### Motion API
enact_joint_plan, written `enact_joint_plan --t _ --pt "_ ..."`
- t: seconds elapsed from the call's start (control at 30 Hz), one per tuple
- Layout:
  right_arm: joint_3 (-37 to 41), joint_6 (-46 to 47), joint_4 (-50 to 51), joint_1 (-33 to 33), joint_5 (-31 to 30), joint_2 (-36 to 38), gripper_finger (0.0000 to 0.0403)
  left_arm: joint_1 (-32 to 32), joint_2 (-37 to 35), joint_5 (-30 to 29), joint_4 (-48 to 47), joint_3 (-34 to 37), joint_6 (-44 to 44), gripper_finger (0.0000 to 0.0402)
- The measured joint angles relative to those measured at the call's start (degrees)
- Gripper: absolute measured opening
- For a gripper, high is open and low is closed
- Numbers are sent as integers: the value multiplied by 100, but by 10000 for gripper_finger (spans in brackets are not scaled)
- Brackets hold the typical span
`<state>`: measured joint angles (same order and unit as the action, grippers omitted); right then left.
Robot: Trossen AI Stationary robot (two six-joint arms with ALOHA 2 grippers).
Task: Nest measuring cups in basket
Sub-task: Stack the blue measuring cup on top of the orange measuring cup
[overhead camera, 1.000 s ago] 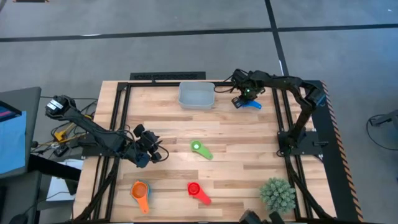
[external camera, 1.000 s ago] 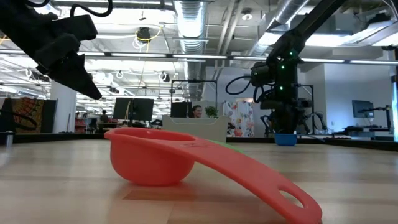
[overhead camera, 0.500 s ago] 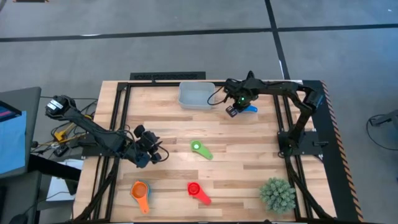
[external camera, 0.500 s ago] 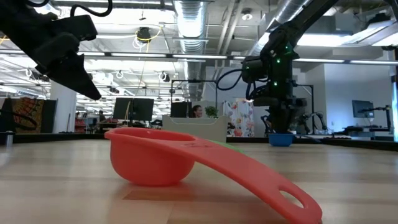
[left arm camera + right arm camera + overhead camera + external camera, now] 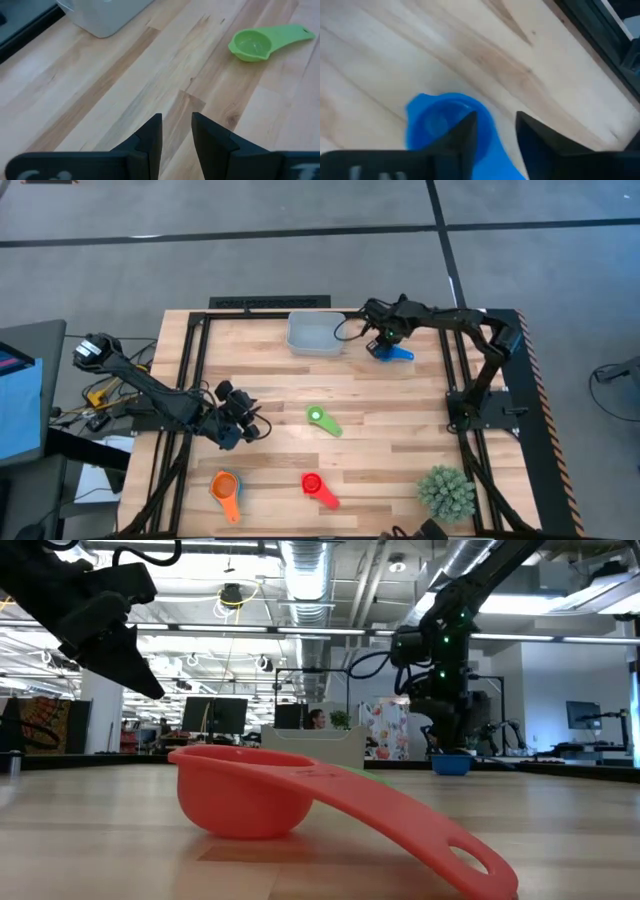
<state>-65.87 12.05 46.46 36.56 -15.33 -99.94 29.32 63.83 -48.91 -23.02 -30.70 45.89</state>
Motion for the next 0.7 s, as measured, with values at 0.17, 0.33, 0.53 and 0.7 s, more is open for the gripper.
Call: enact_joint_plan --t 0.17,0.33,0.53,0.7 --pt "4 -459 73 233 58 -297 236 13 0 20 54 -2 99 96" --pt "1 -656 140 397 401 -720 251 35 0 55 56 -2 140 96" --pt "-20 -453 267 296 450 -863 189 35 0 112 56 -2 151 96" --pt "15 -60 306 128 525 -614 69 35 0 158 59 -2 151 96"
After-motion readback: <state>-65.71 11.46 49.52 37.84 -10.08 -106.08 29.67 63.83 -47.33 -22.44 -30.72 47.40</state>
